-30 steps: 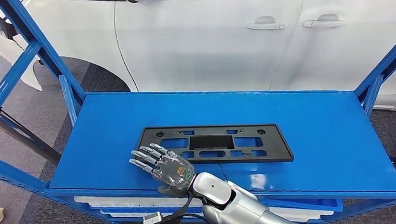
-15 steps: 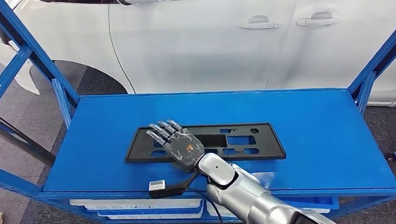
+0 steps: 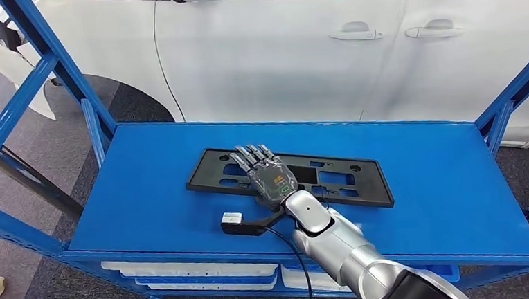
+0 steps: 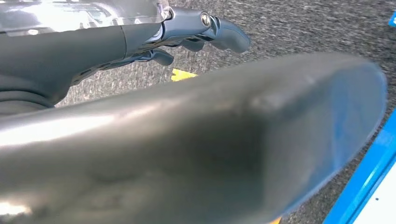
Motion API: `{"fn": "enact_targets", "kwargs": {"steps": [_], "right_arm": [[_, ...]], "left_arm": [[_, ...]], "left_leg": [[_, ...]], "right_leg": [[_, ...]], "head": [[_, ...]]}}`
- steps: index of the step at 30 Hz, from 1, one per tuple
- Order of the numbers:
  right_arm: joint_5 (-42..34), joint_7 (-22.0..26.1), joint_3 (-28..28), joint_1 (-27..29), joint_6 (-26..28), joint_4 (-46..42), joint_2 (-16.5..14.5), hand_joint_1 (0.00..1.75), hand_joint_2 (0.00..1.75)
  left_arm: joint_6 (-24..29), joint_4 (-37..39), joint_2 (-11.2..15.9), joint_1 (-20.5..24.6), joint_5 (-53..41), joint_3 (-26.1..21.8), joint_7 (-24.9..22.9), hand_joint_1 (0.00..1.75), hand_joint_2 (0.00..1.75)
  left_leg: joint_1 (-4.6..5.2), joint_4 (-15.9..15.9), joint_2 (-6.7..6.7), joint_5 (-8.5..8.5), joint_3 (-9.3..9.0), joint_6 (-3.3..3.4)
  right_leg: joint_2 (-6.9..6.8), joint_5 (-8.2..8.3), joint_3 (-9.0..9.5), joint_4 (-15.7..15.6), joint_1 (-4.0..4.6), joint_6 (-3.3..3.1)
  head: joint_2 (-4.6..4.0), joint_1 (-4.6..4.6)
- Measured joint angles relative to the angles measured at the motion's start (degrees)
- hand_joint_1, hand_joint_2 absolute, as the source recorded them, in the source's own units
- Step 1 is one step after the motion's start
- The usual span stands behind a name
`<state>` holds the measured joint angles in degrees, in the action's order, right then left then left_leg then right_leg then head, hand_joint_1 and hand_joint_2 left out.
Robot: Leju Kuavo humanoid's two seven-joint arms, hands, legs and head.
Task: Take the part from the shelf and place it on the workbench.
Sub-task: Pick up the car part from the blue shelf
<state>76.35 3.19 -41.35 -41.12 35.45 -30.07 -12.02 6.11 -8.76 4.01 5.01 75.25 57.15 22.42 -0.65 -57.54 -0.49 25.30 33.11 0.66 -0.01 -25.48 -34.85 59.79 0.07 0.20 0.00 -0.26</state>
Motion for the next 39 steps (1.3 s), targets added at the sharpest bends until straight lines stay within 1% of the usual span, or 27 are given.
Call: {"fn": "enact_targets", "kwargs": {"steps": [1,4,5,7,9,10,11,12,13,14,15,16,19,21,22,24,25,26,27,29,30,31,33,35,36,37,39], "right_arm": [[0.21,-0.26,0.43,-0.24,-0.04,0.39,0.07,0.21,1.75],[1.03,-1.1,1.7,-0.73,-0.46,1.34,0.28,1.52,1.75],[1.41,-1.48,2.11,-0.89,-0.65,1.56,0.33,1.75,1.75],[2.13,-2.22,2.79,-1.06,-0.96,1.92,0.4,1.75,1.75],[2.87,-2.96,3.41,-1.02,-1.17,2.24,0.58,1.75,1.75],[3.22,-3.22,3.72,-0.96,-1.21,2.38,0.69,1.75,1.75],[3.6,-3.41,4.06,-0.9,-1.19,2.5,0.82,1.75,1.75],[3.91,-3.47,4.38,-0.88,-1.14,2.57,0.91,1.75,1.75],[4.23,-3.47,4.7,-0.86,-1.08,2.61,0.98,1.75,1.75],[4.48,-3.45,5.07,-0.86,-0.99,2.62,1.07,1.75,1.75],[4.63,-3.4,5.46,-0.86,-0.92,2.62,1.16,1.75,1.75],[4.72,-3.33,5.84,-0.85,-0.84,2.62,1.24,1.75,1.75],[4.9,-2.91,6.82,-0.7,-0.49,2.6,1.5,1.75,1.75],[5.0,-2.52,7.39,-0.59,-0.29,2.45,1.72,1.75,1.75],[5.03,-2.29,7.66,-0.49,-0.2,2.35,1.82,1.75,1.75],[5.03,-1.82,8.15,-0.07,0.08,2.16,2.04,1.75,1.75],[5.04,-1.55,8.34,0.19,0.25,2.01,2.16,1.75,1.75],[5.04,-1.29,8.51,0.39,0.43,1.82,2.27,1.75,1.75],[5.0,-1.03,8.69,0.51,0.58,1.55,2.37,1.75,1.75],[4.68,-0.29,9.24,0.6,0.84,0.79,2.48,1.75,1.75],[4.38,0.23,9.59,0.62,1.03,0.28,2.51,1.75,1.75],[4.03,0.82,9.94,0.64,1.31,-0.32,2.53,1.75,1.75],[3.18,2.12,10.61,0.81,1.87,-1.54,2.58,1.75,1.75],[1.55,4.0,11.32,1.29,2.25,-3.31,2.62,1.75,1.75],[0.22,5.21,11.72,1.54,2.41,-4.54,2.64,1.75,1.75],[-1.37,6.46,12.14,1.78,2.52,-6.01,2.66,1.75,1.75],[-5.18,8.92,12.93,2.36,2.25,-9.25,2.74,1.75,1.75]], "left_arm": [[-0.01,0.0,-0.02,0.02,0.16,0.04,-0.01,0.0,0.0],[0.0,0.0,-0.03,0.0,0.69,0.08,-0.05,0.0,0.0],[-0.01,0.0,-0.03,0.03,0.8,0.08,-0.05,0.0,0.0],[-0.03,0.0,-0.02,0.09,0.9,0.1,-0.05,0.0,0.0],[-0.03,0.0,0.04,0.04,0.94,0.12,-0.06,0.0,0.0],[-0.03,0.0,0.08,0.0,0.96,0.13,-0.06,0.0,0.0],[-0.04,0.0,0.12,-0.03,0.99,0.14,-0.06,0.0,0.0],[-0.08,0.01,0.16,-0.02,1.01,0.16,-0.06,0.0,0.0],[-0.13,0.01,0.22,0.01,1.03,0.2,-0.05,0.0,0.0],[-0.21,0.01,0.27,0.06,1.05,0.26,-0.05,0.0,0.0],[-0.31,0.01,0.31,0.11,1.06,0.35,-0.04,0.0,0.0],[-0.38,0.01,0.32,0.15,1.06,0.47,-0.01,0.0,0.0],[-0.51,0.01,0.32,0.09,1.06,0.91,0.25,0.0,0.0],[-0.6,0.0,0.32,0.13,1.04,1.16,0.59,0.0,0.0],[-0.62,0.0,0.33,0.18,1.02,1.26,0.82,0.0,0.0],[-0.66,0.01,0.34,0.21,0.88,1.43,1.54,0.0,0.0],[-0.68,0.01,0.34,0.18,0.78,1.53,2.04,0.0,0.0],[-0.7,0.02,0.35,0.15,0.67,1.63,2.61,0.0,0.0],[-0.71,0.02,0.36,0.13,0.59,1.75,3.21,0.0,0.0],[-0.75,0.02,0.36,0.17,0.54,1.98,4.39,0.0,0.0],[-0.81,0.01,0.33,0.2,0.58,2.1,4.88,0.0,0.0],[-0.89,0.01,0.31,0.21,0.63,2.22,5.3,0.0,0.0],[-1.11,0.02,0.27,0.18,0.85,2.42,6.1,0.0,0.0],[-1.28,0.02,0.3,0.14,1.24,2.54,7.02,0.0,0.0],[-1.33,0.02,0.3,0.13,1.46,2.56,7.45,0.0,0.0],[-1.34,0.02,0.31,0.12,1.7,2.58,7.78,0.0,0.0],[-1.32,0.02,0.37,0.04,2.23,2.61,8.35,0.0,0.0]], "left_leg": [[0.07,-0.01,0.02,0.04,0.06,-0.23],[0.07,0.13,0.12,0.12,-0.06,-1.14],[0.06,-0.5,0.15,0.68,0.11,-1.41],[-0.07,-4.93,0.17,3.38,1.95,-1.82],[-0.15,-12.78,0.18,6.93,5.59,-2.19],[-0.19,-15.49,0.18,7.66,6.93,-2.33],[-0.25,-16.27,0.19,7.31,7.39,-2.43],[-0.33,-14.19,0.2,5.68,6.47,-2.46],[-0.43,-10.26,0.23,3.39,4.61,-2.45],[-0.49,-6.05,0.25,1.75,2.57,-2.37],[-0.46,-2.66,0.22,0.57,0.97,-2.13],[-0.39,-0.78,0.19,0.16,0.12,-1.84],[-0.24,-0.17,0.12,0.07,0.06,-0.76],[-0.4,0.13,0.17,-0.17,-0.01,-0.07],[-0.47,0.26,0.21,-0.27,-0.02,0.19],[-0.42,0.26,0.25,-0.32,0.12,0.46],[-0.39,0.25,0.24,-0.32,0.14,0.49],[-0.38,0.24,0.21,-0.32,0.12,0.5],[-0.38,0.24,0.16,-0.3,0.05,0.49],[-0.33,0.23,0.05,-0.22,-0.17,0.38],[-0.21,0.17,0.01,-0.15,-0.2,0.22],[-0.13,0.13,0.01,-0.08,-0.18,-0.01],[-0.05,0.18,0.07,-0.02,-0.15,-0.63],[-0.12,0.09,0.13,0.21,-0.21,-1.26],[-0.15,-0.9,0.15,0.99,0.13,-1.51],[-0.19,-3.05,0.17,2.37,0.99,-1.73],[-0.3,-10.5,0.19,6.25,4.22,-2.09]], "right_leg": [[-0.01,0.42,0.7,-1.73,0.16,-0.22],[0.02,0.64,0.98,-2.66,0.08,-0.73],[-0.02,0.81,1.22,-3.02,-0.09,-1.03],[-0.16,1.04,1.62,-3.57,-0.36,-1.47],[-0.2,1.03,1.63,-3.58,-0.33,-1.65],[-0.19,1.0,1.63,-3.54,-0.32,-1.66],[-0.17,0.95,1.65,-3.46,-0.32,-1.63],[-0.14,0.86,1.7,-3.34,-0.35,-1.54],[-0.1,0.71,1.76,-3.14,-0.39,-1.39],[-0.07,0.52,1.74,-2.92,-0.37,-1.17],[-0.02,0.37,1.64,-2.65,-0.27,-0.91],[0.01,0.29,1.5,-2.47,-0.17,-0.65],[0.07,0.32,1.26,-2.37,-0.09,0.16],[0.06,-1.05,0.51,-0.57,-0.23,0.72],[0.05,-2.66,-0.73,2.15,-0.33,1.0],[0.04,-6.37,-4.55,10.22,-0.44,1.4],[0.04,-7.39,-6.19,13.55,-0.48,1.49],[0.04,-7.32,-6.91,14.93,-0.48,1.49],[0.04,-6.1,-6.45,13.82,-0.47,1.37],[0.04,-1.98,-2.7,5.89,-0.35,0.76],[0.02,-0.43,-0.77,1.79,-0.19,0.39],[0.0,0.42,0.5,-0.99,-0.03,0.09],[0.02,0.53,1.03,-2.44,0.28,-0.27],[0.04,0.83,1.27,-2.98,0.07,-0.77],[0.01,1.02,1.46,-3.33,-0.09,-1.08],[-0.04,1.18,1.64,-3.67,-0.26,-1.34],[-0.07,1.23,1.71,-3.78,-0.25,-1.59]], "head": [[0.0,-0.02],[0.0,-0.01],[0.0,-0.05],[0.0,-0.15],[0.0,-0.2],[0.0,-0.21],[0.0,-0.2],[0.0,-0.21],[-0.01,-0.21],[-0.01,-0.2],[-0.01,-0.18],[-0.01,-0.16],[0.0,-0.15],[0.0,-0.02],[0.0,0.06],[0.0,0.2],[0.0,0.19],[0.0,0.21],[0.0,0.21],[0.0,0.23],[-0.01,0.2],[-0.01,0.21],[-0.01,0.17],[0.0,0.16],[0.0,0.15],[0.0,0.12],[0.0,0.09]]}}
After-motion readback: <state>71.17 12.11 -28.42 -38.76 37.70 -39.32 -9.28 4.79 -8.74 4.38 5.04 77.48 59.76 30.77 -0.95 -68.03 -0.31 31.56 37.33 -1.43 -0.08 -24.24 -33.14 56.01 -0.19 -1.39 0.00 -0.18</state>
